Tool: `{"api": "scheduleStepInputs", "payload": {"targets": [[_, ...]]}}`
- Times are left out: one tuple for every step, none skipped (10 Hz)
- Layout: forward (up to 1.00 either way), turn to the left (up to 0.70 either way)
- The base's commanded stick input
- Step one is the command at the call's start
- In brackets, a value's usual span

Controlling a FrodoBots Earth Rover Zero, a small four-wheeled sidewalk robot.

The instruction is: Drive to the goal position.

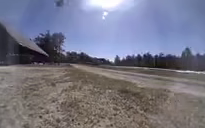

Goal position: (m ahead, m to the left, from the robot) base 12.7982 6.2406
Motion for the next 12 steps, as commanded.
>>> {"api": "scheduleStepInputs", "payload": {"targets": [[0.7, 0.0], [0.7, 0.0], [0.7, 0.0], [0.7, 0.0], [0.7, 0.0], [0.7, -0.28], [0.7, -0.35], [0.7, -0.12], [0.7, -0.03], [0.7, 0.0], [0.7, -0.15], [0.7, -0.23]]}}
